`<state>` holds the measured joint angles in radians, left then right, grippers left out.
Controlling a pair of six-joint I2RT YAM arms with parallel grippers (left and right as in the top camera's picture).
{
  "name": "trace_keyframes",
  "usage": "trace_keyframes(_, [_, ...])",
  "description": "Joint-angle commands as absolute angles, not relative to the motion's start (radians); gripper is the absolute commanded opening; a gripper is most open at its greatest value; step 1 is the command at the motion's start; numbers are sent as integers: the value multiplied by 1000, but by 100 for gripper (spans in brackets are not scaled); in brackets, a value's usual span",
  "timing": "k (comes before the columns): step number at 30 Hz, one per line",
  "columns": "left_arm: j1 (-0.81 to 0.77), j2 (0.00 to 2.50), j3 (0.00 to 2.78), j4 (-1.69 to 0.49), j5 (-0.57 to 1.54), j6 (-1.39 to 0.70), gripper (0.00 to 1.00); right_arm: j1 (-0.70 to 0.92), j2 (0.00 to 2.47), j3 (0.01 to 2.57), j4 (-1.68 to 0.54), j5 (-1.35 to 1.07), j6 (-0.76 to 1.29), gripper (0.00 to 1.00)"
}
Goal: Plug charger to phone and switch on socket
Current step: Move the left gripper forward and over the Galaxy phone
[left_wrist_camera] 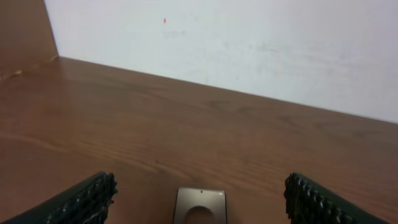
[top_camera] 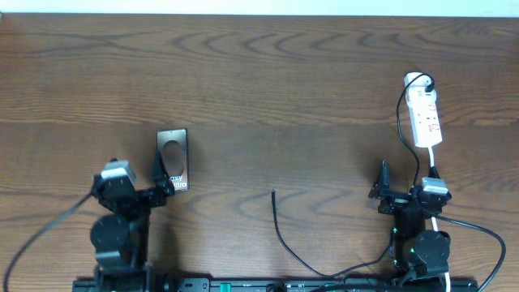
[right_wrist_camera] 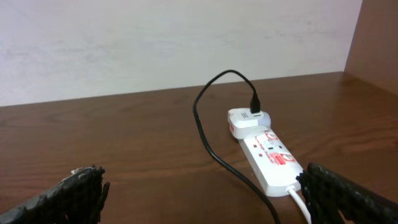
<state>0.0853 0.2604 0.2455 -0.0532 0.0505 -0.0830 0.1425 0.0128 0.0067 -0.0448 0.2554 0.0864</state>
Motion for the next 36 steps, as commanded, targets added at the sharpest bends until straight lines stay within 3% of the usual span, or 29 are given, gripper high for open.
trace_keyframes(1, [89,452,419,-68,96,-14,89,137,7,6,-50,260,73,99])
trace_keyframes(9, [89,973,883,-309,120,27,89,137,7,6,-50,260,73,99])
trace_keyframes(16, [89,1427,1353,-762,120,30,89,137,7,6,-50,260,73,99])
trace_keyframes(27, [88,1614,1426,-915,124,29,89,137,7,6,-50,260,73,99])
trace_keyframes(28, [88,1614,1425,-925,123,30,73,137,7,6,-50,260,73,99])
trace_keyframes(29, [89,1614,1425,-928,123,30,46,137,7,6,-50,260,73,99])
trace_keyframes(30, [89,1614,1425,-928,123,30,39,137,7,6,-50,260,73,99])
trace_keyframes(31, [89,1614,1425,-927,123,30,40,137,7,6,-50,260,73,99])
trace_keyframes(32, [89,1614,1425,-927,123,30,57,137,7,6,-50,260,73,99])
trace_keyframes(33, [89,1614,1425,-927,124,29,83,137,7,6,-50,260,73,99])
trace_keyframes(34, [89,1614,1425,-927,124,29,94,137,7,6,-50,260,73,99])
trace_keyframes(36, [89,1614,1425,-927,123,30,98,137,7,6,-50,260,73,99])
